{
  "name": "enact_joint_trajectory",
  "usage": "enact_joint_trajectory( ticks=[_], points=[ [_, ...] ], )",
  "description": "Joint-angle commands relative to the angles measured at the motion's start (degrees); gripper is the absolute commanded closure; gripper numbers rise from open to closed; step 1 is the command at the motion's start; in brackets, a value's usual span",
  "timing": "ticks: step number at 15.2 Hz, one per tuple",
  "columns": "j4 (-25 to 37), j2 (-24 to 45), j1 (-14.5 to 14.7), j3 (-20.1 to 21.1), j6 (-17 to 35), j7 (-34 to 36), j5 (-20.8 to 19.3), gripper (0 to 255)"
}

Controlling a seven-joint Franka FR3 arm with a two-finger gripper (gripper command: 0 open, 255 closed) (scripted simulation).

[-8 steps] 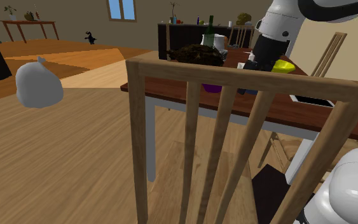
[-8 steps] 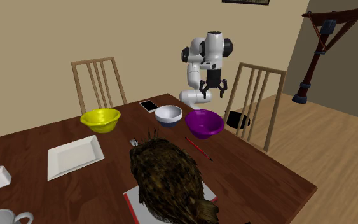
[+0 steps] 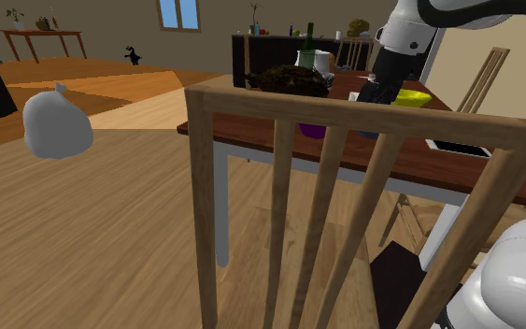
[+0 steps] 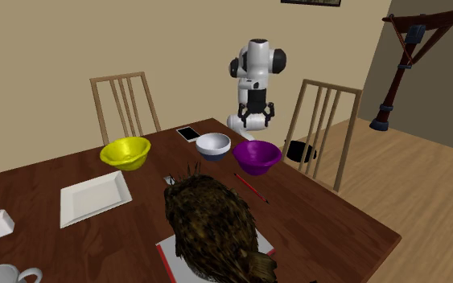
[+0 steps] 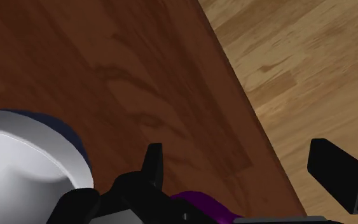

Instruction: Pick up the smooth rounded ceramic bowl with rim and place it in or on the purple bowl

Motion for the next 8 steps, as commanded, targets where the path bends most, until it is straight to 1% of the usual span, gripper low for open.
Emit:
enact_joint_trajectory(
  ticks=[1, 8],
  points=[
    [2.0, 2.6, -0.7, -2.0, 0.3, -2.6, -1.5, 0],
    [11.1, 12.7, -2.5, -8.0, 1.2, -10.7, -5.0, 0]
  ],
)
